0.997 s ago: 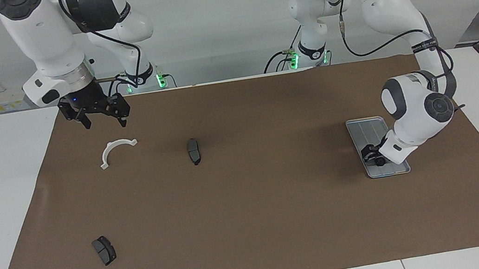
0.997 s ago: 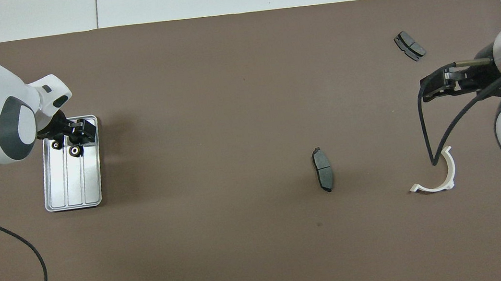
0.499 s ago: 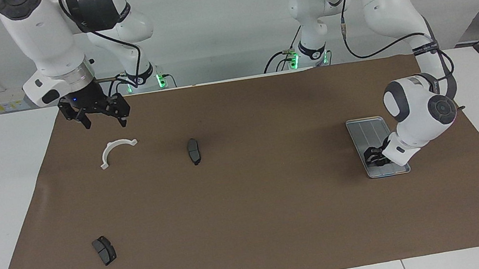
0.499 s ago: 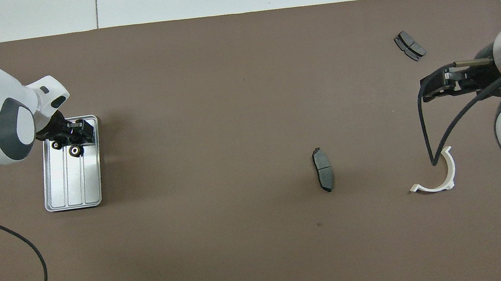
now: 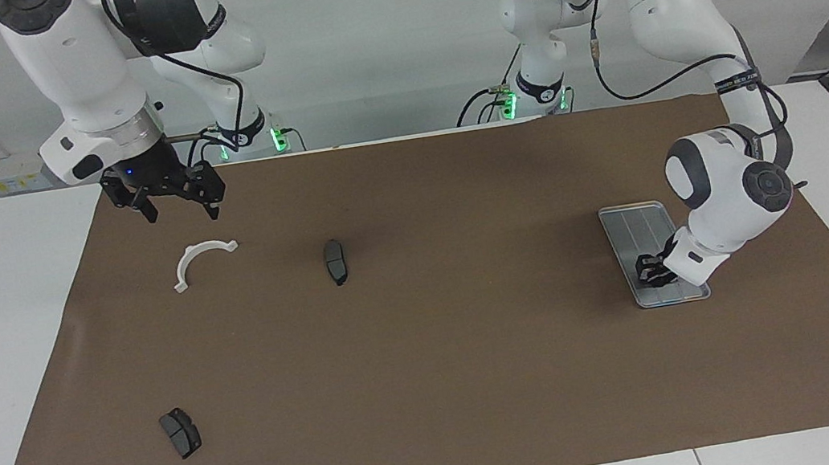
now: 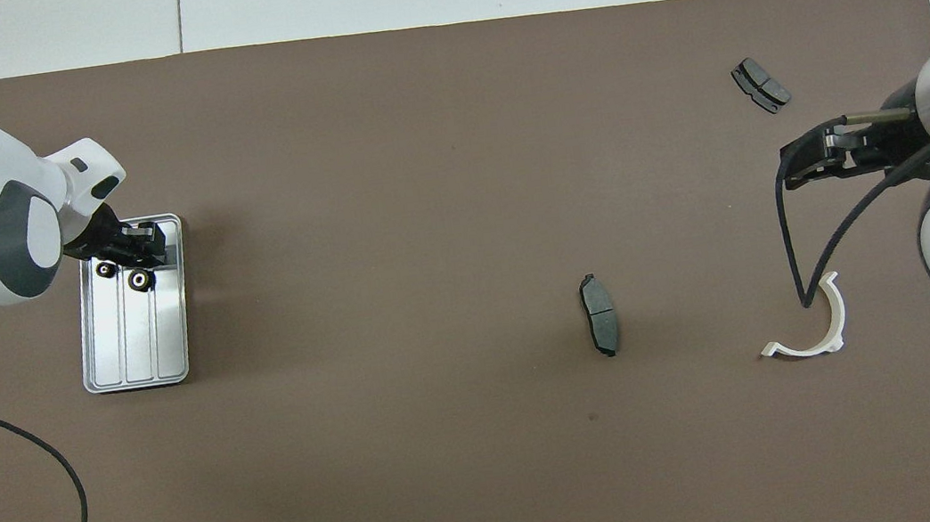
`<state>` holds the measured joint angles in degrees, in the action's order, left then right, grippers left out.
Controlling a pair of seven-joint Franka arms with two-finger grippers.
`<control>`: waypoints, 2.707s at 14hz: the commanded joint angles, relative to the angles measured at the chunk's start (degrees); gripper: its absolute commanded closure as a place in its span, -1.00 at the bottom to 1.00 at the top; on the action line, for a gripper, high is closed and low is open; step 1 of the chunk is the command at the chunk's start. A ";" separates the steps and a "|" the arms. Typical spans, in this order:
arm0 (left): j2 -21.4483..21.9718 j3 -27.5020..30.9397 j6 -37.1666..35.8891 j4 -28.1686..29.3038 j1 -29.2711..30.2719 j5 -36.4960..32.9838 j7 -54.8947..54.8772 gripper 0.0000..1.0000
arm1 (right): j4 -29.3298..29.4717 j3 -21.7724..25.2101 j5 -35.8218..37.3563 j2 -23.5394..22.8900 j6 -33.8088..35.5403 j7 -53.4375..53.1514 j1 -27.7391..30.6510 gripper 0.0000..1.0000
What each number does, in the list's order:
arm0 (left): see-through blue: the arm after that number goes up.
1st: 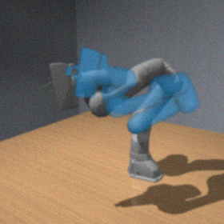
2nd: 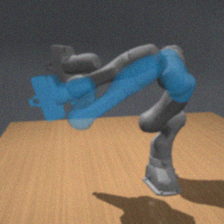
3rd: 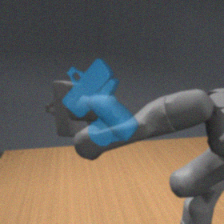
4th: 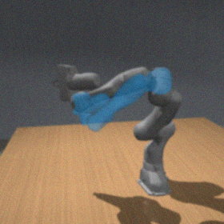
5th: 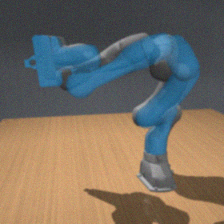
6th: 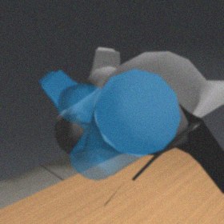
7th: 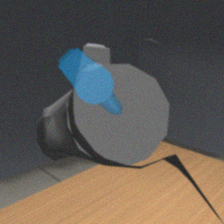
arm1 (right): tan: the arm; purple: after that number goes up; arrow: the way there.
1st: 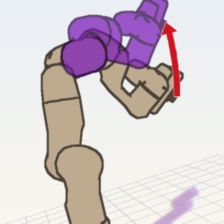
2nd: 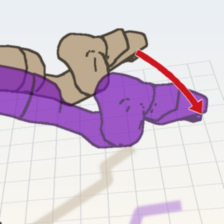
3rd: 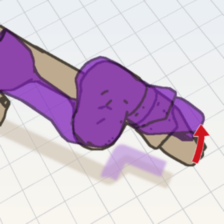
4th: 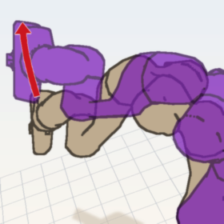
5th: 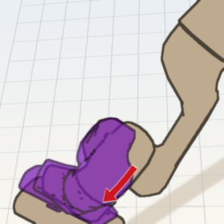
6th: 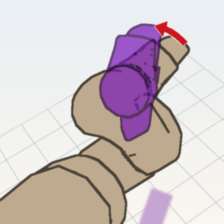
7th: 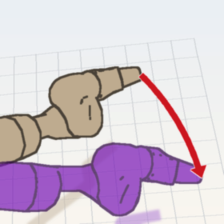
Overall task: Place bearing gear from tray to pile
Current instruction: 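Lower the left gripper into the metal tray and grasp a black gear, then carry the gear with the left gripper to mid-table and release it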
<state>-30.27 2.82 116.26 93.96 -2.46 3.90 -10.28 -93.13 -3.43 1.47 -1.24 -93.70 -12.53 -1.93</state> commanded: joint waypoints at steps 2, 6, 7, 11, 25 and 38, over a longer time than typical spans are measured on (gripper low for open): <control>-0.31 -0.09 0.72 0.09 0.27 0.50 0.17 0.24 | -1.88 -0.26 -0.07 1.50 -1.23 1.63 0.70 -1.00; -0.31 0.00 0.72 -0.61 0.27 0.50 0.43 0.56 | -1.88 -0.26 -0.07 1.50 -0.96 1.71 0.70 -1.00; -0.31 0.00 0.72 -1.14 0.27 0.59 0.52 0.62 | -1.79 -0.26 -0.07 1.50 -0.96 1.72 0.70 -1.00; -0.23 0.00 0.11 -4.21 -0.35 3.48 5.51 0.65 | -1.79 -0.26 -0.07 1.50 -1.22 1.80 0.70 -1.00; -0.75 -0.27 3.35 -4.05 -26.79 3.84 50.69 0.63 | -2.06 0.35 -0.07 1.59 -0.87 1.72 1.48 -1.00; 4.16 0.35 -1.99 -5.80 -20.59 3.22 44.42 -1.00 | -2.67 -0.26 -0.33 0.28 -6.22 -4.59 -5.70 -1.00</control>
<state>-28.75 3.54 117.26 87.59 -27.62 6.99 39.42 -94.00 -3.58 1.34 -1.27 -97.10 -14.23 -5.24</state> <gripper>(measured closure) 0.000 0.000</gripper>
